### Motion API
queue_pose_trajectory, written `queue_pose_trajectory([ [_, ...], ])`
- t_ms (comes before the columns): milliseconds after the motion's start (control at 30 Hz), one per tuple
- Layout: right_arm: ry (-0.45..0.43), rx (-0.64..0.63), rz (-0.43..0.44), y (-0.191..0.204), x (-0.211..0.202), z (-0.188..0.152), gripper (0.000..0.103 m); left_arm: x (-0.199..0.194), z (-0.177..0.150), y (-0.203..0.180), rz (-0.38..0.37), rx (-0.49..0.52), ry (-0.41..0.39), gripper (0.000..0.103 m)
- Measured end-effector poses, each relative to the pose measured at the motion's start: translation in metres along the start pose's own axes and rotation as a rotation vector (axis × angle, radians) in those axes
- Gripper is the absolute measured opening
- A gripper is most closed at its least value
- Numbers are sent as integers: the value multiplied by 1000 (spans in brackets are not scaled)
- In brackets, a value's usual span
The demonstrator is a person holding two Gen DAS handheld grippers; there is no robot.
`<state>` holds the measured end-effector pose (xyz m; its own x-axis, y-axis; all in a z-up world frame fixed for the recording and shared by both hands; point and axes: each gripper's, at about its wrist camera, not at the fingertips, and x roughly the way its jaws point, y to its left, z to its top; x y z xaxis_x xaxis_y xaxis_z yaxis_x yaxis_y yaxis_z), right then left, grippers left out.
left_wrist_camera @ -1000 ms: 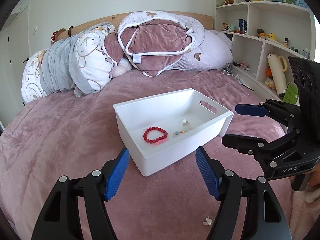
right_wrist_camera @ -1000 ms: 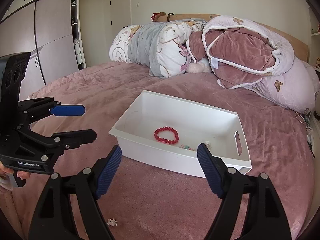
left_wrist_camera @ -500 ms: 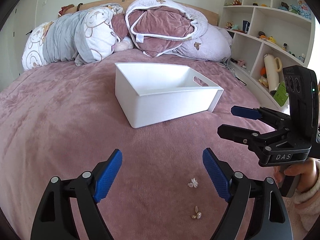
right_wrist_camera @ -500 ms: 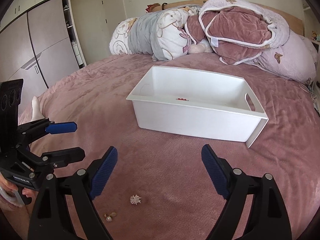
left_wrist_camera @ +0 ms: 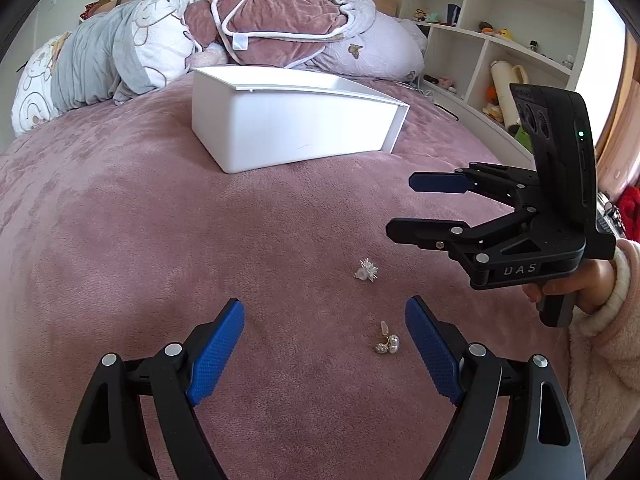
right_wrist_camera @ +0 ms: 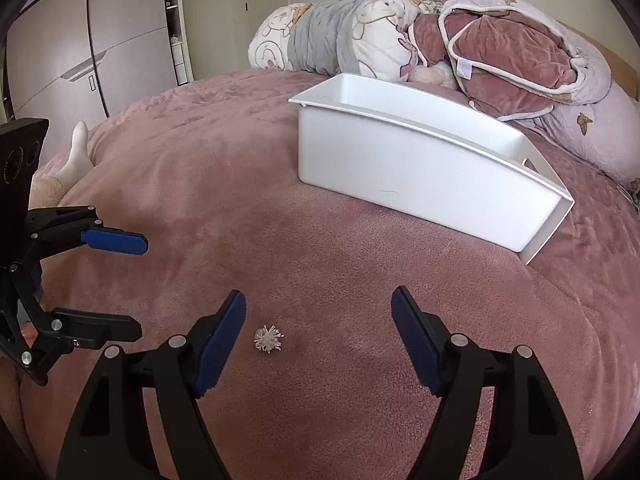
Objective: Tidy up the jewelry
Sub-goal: 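Lower the left tool to the pearl earring charm while the right tool approaches the silver starburst charm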
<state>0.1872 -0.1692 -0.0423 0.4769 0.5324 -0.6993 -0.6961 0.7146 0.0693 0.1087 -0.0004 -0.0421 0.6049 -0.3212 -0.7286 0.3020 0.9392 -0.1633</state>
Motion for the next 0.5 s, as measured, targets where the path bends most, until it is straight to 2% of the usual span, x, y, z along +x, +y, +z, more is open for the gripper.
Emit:
queue_pose_trajectory([
  [233,2,-73,47,13,10,-17,67,9,-18,-16,-52,76,3,84],
  [500,44,-123,52,26,31,-19,66,25,-26,-29,-3,139,39,84],
])
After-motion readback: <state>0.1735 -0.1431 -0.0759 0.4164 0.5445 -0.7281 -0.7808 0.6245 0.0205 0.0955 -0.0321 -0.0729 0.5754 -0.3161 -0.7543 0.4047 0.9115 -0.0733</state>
